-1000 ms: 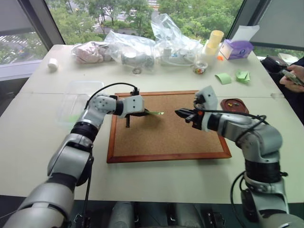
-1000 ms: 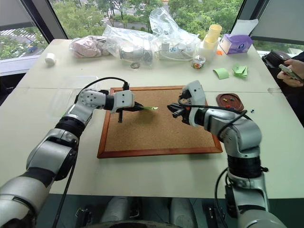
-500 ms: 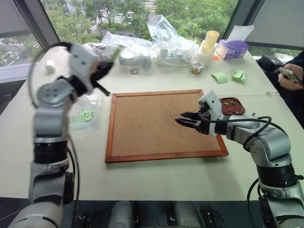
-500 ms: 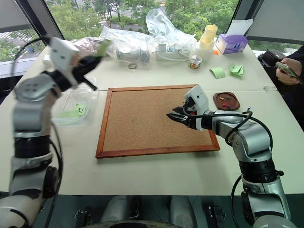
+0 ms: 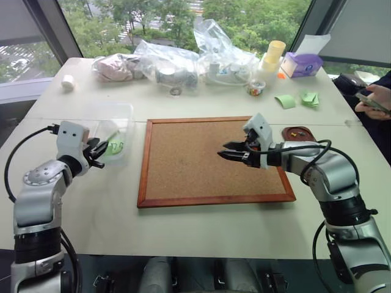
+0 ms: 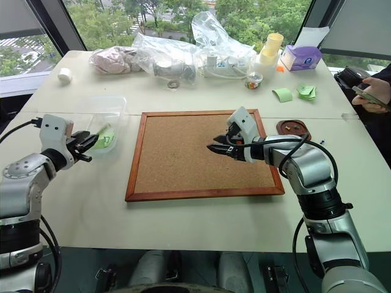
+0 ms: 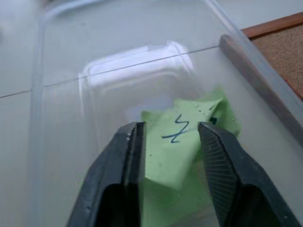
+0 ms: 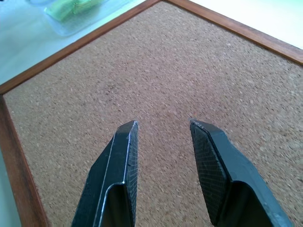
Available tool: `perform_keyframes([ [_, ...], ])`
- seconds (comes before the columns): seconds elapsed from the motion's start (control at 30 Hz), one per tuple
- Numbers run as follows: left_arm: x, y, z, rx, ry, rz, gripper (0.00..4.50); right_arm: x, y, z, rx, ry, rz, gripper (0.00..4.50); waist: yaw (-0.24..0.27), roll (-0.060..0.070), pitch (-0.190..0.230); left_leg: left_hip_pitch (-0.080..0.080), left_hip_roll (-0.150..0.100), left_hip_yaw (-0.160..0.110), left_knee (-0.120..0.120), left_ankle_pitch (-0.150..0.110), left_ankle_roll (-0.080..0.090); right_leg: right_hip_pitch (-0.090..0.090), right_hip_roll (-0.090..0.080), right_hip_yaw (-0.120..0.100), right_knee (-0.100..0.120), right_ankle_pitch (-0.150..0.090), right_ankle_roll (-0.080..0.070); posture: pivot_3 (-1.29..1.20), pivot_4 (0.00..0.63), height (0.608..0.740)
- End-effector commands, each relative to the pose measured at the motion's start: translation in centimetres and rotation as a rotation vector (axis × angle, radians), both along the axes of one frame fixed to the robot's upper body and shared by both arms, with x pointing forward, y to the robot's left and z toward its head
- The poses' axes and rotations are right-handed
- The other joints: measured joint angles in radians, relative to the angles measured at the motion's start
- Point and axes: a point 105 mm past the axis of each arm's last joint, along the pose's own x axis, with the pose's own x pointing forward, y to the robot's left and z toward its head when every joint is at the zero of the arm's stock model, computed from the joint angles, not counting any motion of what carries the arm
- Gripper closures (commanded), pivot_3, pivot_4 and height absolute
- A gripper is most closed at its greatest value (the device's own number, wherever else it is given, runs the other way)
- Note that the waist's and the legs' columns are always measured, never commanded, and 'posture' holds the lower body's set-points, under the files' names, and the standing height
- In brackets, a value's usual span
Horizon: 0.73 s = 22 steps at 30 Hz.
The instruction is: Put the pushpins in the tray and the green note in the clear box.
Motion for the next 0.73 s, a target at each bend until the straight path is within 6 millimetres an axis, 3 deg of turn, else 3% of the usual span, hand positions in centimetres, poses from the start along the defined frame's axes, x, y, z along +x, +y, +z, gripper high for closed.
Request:
perform_keyframes([
  [0.03, -0.3, -0.9, 2.9, -0.056, -0.084, -0.088, 0.51, -0.1, -1.1, 1.6, -0.002, -0.062, -0.023, 2.75, 0.001, 0.000, 0.000, 0.000, 0.000, 0.000, 0.000, 0.000, 0.000, 0.000, 0.000, 0.000, 0.000, 0.000, 0.000, 0.00, 0.150, 0.740],
  [0.07, -0.6, -1.8, 3.7, -0.082, -0.098, -0.148, 0.05, -0.1, -1.4, 1.6, -0.003, -0.063, -0.030, 2.75, 0.001, 0.000, 0.000, 0.000, 0.000, 0.000, 0.000, 0.000, 0.000, 0.000, 0.000, 0.000, 0.000, 0.000, 0.000, 0.00, 0.150, 0.740],
  [0.27, -2.0, -7.5, 7.3, -0.137, -0.130, -0.453, 0.01, -0.6, -3.6, 2.1, -0.025, -0.077, -0.067, 2.75, 0.002, 0.000, 0.000, 0.000, 0.000, 0.000, 0.000, 0.000, 0.000, 0.000, -0.001, 0.000, 0.000, 0.000, 0.000, 0.00, 0.150, 0.740],
  [0.4, -3.1, -11.4, 8.4, -0.154, -0.106, -0.679, 0.01, -1.3, -5.2, 2.4, -0.066, -0.090, -0.065, 2.75, 0.002, 0.000, 0.000, 0.000, -0.001, 0.000, 0.000, 0.000, 0.000, 0.001, -0.001, 0.000, 0.000, 0.000, 0.000, 0.00, 0.150, 0.740],
  [0.53, -4.9, -15.2, 5.3, -0.059, 0.050, -0.917, 0.01, -1.8, -6.5, 2.3, -0.115, -0.105, -0.062, 2.75, 0.001, 0.000, 0.000, 0.000, -0.001, 0.000, 0.000, 0.000, 0.000, 0.001, -0.001, 0.000, 0.000, 0.000, 0.000, 0.00, 0.150, 0.740],
  [0.73, -5.0, -16.0, 2.5, -0.059, 0.106, -0.964, 0.01, -2.2, -6.2, 2.7, -0.110, -0.127, -0.037, 2.75, -0.002, 0.000, 0.000, 0.001, 0.000, 0.001, 0.000, 0.000, 0.000, 0.001, 0.001, 0.001, 0.000, 0.000, 0.000, 0.00, 0.150, 0.740],
])
